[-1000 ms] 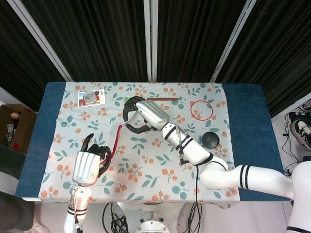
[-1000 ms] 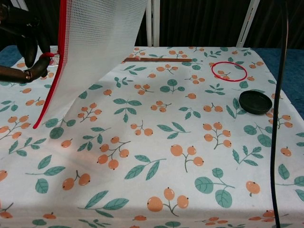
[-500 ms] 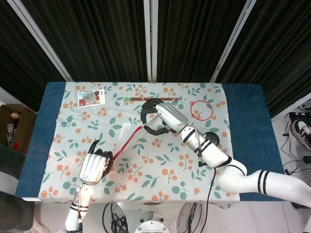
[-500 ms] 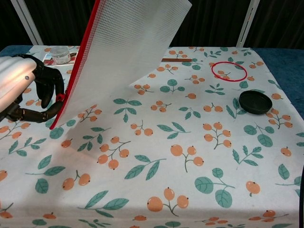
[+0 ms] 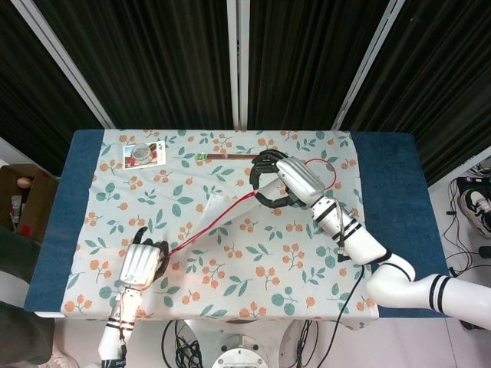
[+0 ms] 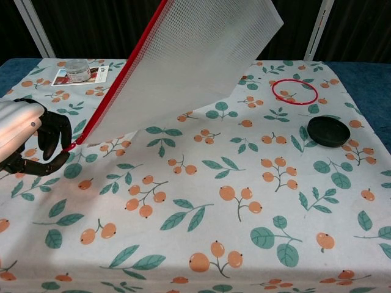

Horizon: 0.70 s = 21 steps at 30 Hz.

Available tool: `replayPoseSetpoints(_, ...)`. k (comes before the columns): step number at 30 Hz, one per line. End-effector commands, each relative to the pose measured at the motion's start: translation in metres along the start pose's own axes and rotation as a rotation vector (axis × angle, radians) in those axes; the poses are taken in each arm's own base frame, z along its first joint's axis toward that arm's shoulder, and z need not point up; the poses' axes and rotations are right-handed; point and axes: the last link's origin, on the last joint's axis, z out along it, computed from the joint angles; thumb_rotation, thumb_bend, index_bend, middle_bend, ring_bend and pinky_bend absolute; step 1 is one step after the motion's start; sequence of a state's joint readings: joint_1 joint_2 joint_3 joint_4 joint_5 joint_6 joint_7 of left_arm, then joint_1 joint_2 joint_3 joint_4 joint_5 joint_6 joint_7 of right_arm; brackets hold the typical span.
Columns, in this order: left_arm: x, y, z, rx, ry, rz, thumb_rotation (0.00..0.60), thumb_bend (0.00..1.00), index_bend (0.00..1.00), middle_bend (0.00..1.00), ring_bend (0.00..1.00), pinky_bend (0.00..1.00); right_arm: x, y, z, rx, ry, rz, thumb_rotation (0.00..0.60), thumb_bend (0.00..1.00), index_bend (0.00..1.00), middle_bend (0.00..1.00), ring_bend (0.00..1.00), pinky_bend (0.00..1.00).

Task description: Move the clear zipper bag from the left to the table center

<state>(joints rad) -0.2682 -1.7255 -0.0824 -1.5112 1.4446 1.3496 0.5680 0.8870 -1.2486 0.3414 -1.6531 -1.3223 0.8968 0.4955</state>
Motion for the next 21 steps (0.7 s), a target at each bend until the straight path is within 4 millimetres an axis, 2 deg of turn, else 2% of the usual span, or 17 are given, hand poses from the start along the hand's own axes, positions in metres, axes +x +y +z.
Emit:
replayPoseSetpoints(1, -0.003, -0.002, 0.000, 0.006, -0.012, 0.008, 0.600, 0.45, 0.76, 0.67, 0.55, 0.18, 0.004, 0.007, -0.006, -0.011, 0.012, 0.008, 0.600, 0.36, 0.92, 0.44, 0.23, 0.15)
replayPoseSetpoints(6, -0.001, -0.004, 0.000, 0.023, -0.023, -0.003, 0.600, 0.45, 0.76, 0.66, 0.55, 0.18, 0.002, 0.013, -0.012, -0.014, 0.012, 0.031, 0.600, 0.36, 0.92, 0.44, 0.23, 0.15)
replayPoseSetpoints(8, 0.002, -0.004, 0.001, 0.022, -0.014, -0.006, 0.600, 0.44, 0.71, 0.64, 0.53, 0.18, -0.002, 0.015, -0.014, -0.012, 0.001, 0.034, 0.600, 0.36, 0.92, 0.44, 0.23, 0.15)
replayPoseSetpoints(11, 0.009, -0.005, 0.001, 0.027, -0.025, -0.027, 0.600, 0.34, 0.43, 0.52, 0.44, 0.18, -0.011, 0.018, -0.019, -0.001, -0.014, 0.030, 0.600, 0.36, 0.92, 0.44, 0.23, 0.15)
replayPoseSetpoints(12, 0.014, -0.006, 0.001, 0.034, -0.028, -0.049, 0.600, 0.27, 0.30, 0.43, 0.37, 0.18, -0.016, 0.019, -0.021, 0.004, -0.024, 0.020, 0.600, 0.36, 0.91, 0.43, 0.23, 0.15)
replayPoseSetpoints(13, 0.018, -0.006, 0.002, 0.038, -0.027, -0.068, 0.600, 0.24, 0.24, 0.38, 0.32, 0.18, -0.019, 0.020, -0.024, 0.009, -0.030, 0.008, 0.600, 0.36, 0.89, 0.43, 0.23, 0.15)
replayPoseSetpoints(15, 0.028, -0.008, 0.002, 0.046, -0.013, -0.106, 0.600, 0.19, 0.20, 0.30, 0.25, 0.18, -0.027, 0.022, -0.029, 0.020, -0.046, -0.024, 0.600, 0.36, 0.85, 0.41, 0.23, 0.15)
replayPoseSetpoints(18, 0.041, -0.010, 0.000, 0.051, -0.010, -0.172, 0.600, 0.13, 0.17, 0.26, 0.20, 0.18, -0.040, 0.028, -0.040, 0.015, -0.095, -0.082, 0.600, 0.36, 0.73, 0.36, 0.20, 0.14)
replayPoseSetpoints(21, 0.055, -0.017, -0.002, 0.065, 0.013, -0.206, 0.600, 0.05, 0.16, 0.24, 0.19, 0.18, -0.051, 0.039, -0.055, -0.023, -0.191, -0.170, 0.600, 0.33, 0.49, 0.30, 0.14, 0.09)
